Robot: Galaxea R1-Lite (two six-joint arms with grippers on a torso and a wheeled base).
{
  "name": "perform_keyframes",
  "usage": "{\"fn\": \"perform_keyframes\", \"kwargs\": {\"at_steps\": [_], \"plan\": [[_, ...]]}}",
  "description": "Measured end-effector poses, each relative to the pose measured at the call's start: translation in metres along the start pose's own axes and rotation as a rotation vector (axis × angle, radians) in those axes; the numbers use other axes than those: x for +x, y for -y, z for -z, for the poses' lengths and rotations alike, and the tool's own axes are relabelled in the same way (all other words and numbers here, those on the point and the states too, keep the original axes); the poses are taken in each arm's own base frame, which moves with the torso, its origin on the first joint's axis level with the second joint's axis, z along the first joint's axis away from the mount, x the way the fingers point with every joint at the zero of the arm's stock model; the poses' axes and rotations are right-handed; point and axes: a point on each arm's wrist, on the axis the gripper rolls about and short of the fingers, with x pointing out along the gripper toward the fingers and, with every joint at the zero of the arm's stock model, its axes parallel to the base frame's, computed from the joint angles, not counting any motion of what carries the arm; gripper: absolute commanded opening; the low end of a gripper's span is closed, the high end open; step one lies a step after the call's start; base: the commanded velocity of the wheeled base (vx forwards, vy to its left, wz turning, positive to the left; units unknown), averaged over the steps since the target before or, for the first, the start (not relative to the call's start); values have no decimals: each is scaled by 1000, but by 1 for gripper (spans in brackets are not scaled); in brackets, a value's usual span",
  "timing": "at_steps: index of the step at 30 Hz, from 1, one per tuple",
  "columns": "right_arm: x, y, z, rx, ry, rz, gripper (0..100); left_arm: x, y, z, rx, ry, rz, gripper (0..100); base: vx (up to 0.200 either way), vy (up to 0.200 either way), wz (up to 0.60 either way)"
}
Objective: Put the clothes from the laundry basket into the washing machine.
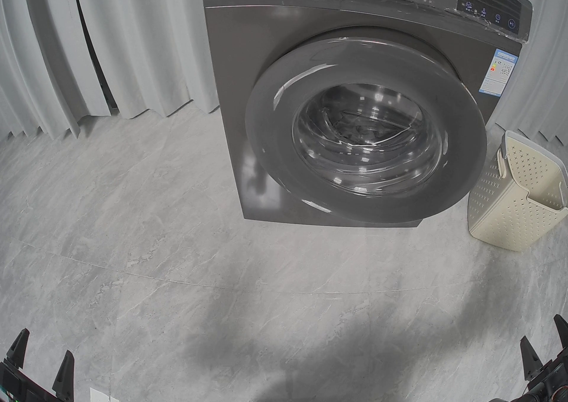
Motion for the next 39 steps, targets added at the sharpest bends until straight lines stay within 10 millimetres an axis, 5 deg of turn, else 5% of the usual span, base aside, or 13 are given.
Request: {"fn": "perform_keyframes", "kwargs": {"at_steps": [6,12,18,30,39], "plan": [[0,0,-3,6,18,-4,100,0,0,0,4,0,2,100,0,-100,0],[-12,-2,-38,19,151,-70,100,0,0,0,3,0,6,100,0,0,0],[-3,-5,-58,19,64,-260,100,0,0,0,4,0,9,100,0,0,0],[72,-19,-100,41,-142,-610,100,0,0,0,5,-2,10,100,150,0,0],[135,-63,-117,190,-261,-726,100,0,0,0,5,0,10,100,67,0,0]]}}
